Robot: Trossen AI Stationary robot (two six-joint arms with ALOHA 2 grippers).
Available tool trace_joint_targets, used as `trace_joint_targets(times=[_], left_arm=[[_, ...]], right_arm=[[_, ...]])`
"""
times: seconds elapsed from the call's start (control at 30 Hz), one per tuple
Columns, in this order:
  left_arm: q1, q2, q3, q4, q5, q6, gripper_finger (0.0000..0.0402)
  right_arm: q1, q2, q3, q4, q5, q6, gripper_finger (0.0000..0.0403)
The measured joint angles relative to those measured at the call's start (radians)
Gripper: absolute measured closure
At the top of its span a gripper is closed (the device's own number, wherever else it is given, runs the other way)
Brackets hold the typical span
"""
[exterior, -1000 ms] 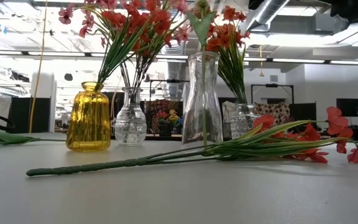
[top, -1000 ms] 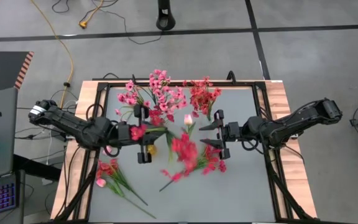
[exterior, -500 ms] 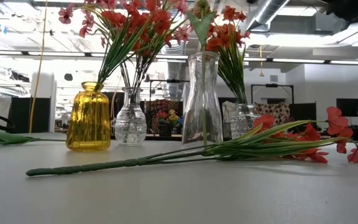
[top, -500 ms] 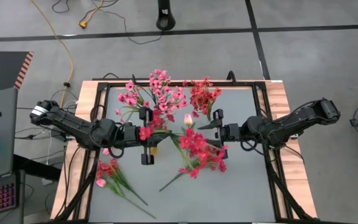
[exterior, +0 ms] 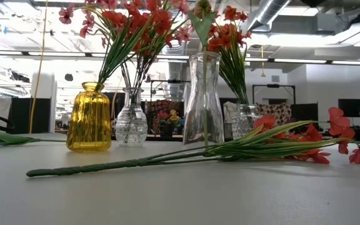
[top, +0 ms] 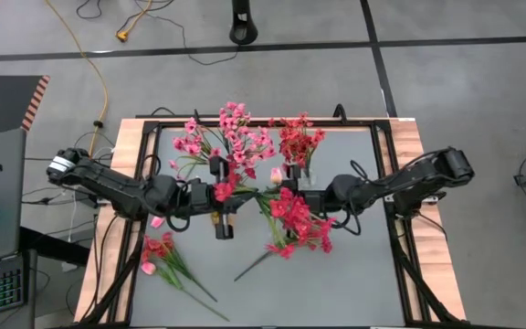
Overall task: Sort flowers into vase by color
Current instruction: Put the left red flowers into the yellow vase
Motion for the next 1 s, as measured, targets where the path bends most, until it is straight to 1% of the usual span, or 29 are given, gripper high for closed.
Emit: trace_joint_targets(times=[0.13, 0.33, 0.43, 0.57, 0.87, 1.0], left_arm=[[-0.002, 0.0, 0.0, -0.045, 0.0, -0.01, 0.0401], [-0.002, 0.0, 0.0, -0.086, -0.003, -0.014, 0.0401], [-0.002, 0.0, 0.0, -0.103, -0.01, -0.022, 0.0401], [-0.002, 0.0, 0.0, -0.122, -0.012, -0.051, 0.0401], [-0.002, -0.002, 0.0, -0.132, -0.012, -0.117, 0.0401], [-0.002, -0.002, 0.0, -0.143, -0.012, -0.167, 0.0398]], right_arm=[[0.0, 0.002, 0.028, 0.005, 0.0, 0.0, 0.0184], [0.001, -0.008, 0.03, 0.017, -0.001, 0.0, 0.0185], [0.004, -0.008, 0.03, 0.025, -0.001, 0.0, 0.0198], [0.004, -0.008, 0.03, 0.035, -0.002, 0.001, 0.0239], [0.004, -0.009, 0.03, 0.034, -0.002, 0.002, 0.0365], [0.004, -0.009, 0.03, 0.027, -0.002, 0.013, 0.0369]])
